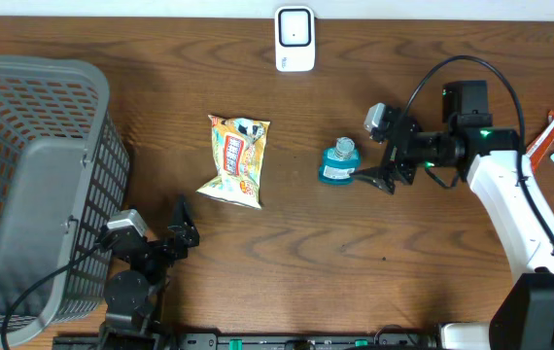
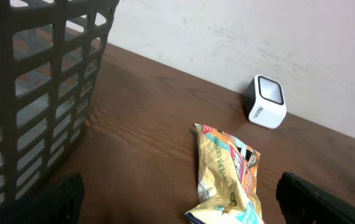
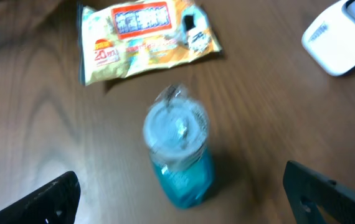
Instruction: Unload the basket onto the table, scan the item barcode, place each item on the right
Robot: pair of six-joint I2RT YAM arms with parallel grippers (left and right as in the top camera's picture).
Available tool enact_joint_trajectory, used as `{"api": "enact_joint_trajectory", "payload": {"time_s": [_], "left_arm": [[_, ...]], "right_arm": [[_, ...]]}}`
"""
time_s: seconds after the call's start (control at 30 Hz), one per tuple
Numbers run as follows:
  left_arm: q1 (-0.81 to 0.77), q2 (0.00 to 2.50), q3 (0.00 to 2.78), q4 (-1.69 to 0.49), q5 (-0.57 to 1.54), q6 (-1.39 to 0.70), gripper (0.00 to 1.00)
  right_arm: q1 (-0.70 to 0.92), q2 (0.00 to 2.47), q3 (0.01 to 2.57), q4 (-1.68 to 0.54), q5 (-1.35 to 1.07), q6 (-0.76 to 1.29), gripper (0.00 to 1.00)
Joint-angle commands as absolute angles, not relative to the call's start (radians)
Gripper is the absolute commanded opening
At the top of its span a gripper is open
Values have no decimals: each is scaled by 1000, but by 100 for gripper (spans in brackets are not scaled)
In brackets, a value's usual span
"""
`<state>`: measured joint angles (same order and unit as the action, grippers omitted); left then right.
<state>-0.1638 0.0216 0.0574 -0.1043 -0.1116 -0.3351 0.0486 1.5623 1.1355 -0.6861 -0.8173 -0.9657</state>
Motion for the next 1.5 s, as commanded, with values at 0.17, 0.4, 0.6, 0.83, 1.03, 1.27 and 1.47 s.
{"api": "enact_joint_trajectory", "payload": {"time_s": [0.17,0.4,0.6,0.83,1.03,1.27,1.47], "left_arm": [[-159,18,34,-125,-124,-323,98],[-159,18,35,-125,-124,-323,98],[-159,18,35,-125,-124,-323,98],[-159,18,34,-125,-124,-323,98],[-159,18,35,-125,-124,-323,98],[-159,18,35,-125,-124,-323,98],[-159,18,35,-125,-124,-323,98]], "right_arm": [[115,1585,1090,-509,-830,-799,98],[151,1700,1090,-414,-812,-735,99],[166,1737,1090,-354,-788,-673,98],[210,1753,1090,-333,-738,-657,95],[248,1776,1090,-319,-625,-613,86],[250,1793,1090,-334,-577,-595,64],[250,1816,1090,-347,-577,-585,24]]}}
